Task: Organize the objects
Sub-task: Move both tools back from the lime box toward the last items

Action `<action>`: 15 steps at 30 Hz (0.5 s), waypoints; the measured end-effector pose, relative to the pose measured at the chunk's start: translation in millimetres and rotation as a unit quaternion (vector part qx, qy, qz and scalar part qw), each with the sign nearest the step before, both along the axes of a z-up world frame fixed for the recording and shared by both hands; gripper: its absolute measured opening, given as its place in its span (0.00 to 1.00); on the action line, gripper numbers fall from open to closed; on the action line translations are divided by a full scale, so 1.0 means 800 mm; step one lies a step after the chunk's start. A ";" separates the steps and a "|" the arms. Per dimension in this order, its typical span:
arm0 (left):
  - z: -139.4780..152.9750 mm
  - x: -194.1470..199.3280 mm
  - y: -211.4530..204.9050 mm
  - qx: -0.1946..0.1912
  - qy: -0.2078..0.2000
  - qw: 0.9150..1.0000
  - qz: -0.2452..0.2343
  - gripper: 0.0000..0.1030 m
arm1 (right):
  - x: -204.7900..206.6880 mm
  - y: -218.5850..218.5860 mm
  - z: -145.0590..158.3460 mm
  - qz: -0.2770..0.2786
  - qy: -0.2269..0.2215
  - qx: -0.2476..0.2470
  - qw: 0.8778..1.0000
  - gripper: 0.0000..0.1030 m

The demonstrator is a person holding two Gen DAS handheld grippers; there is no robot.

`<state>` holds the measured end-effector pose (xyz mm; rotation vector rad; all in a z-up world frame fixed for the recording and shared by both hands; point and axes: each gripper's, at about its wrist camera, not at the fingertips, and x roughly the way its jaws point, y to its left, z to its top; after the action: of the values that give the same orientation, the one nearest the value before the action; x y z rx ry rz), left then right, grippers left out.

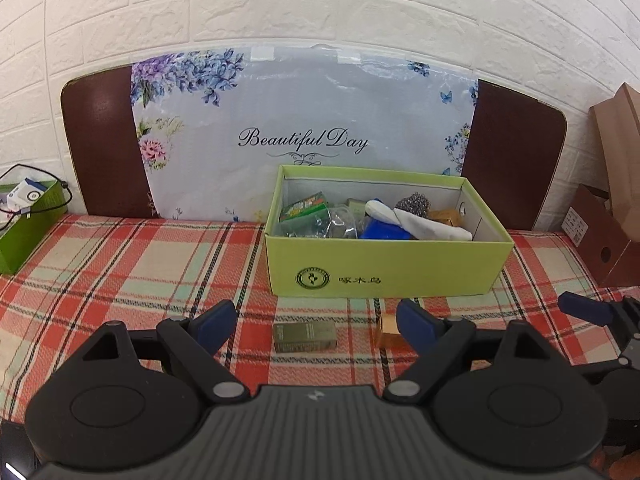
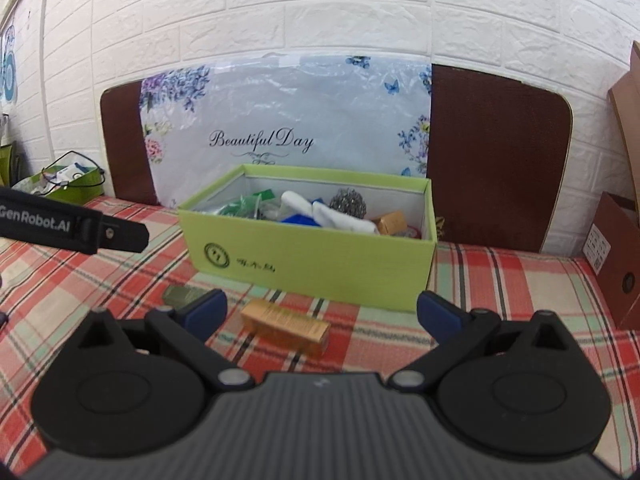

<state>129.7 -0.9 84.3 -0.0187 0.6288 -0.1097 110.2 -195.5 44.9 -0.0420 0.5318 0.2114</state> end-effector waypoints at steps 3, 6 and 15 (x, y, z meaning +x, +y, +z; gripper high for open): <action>-0.011 -0.008 0.005 -0.008 0.011 1.000 0.008 0.88 | -0.013 -0.002 -0.005 0.003 0.006 0.001 1.000 1.00; -0.020 -0.011 0.008 -0.009 0.021 1.000 0.015 0.88 | -0.024 -0.001 -0.011 0.006 0.008 -0.005 1.000 1.00; -0.061 -0.023 0.027 -0.026 0.034 0.999 0.024 0.88 | -0.035 0.002 -0.037 0.033 0.016 0.004 0.999 1.00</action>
<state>111.0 20.3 35.8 -0.0878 0.6928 -0.0793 82.3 -193.7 15.2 -0.0483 0.5612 0.2785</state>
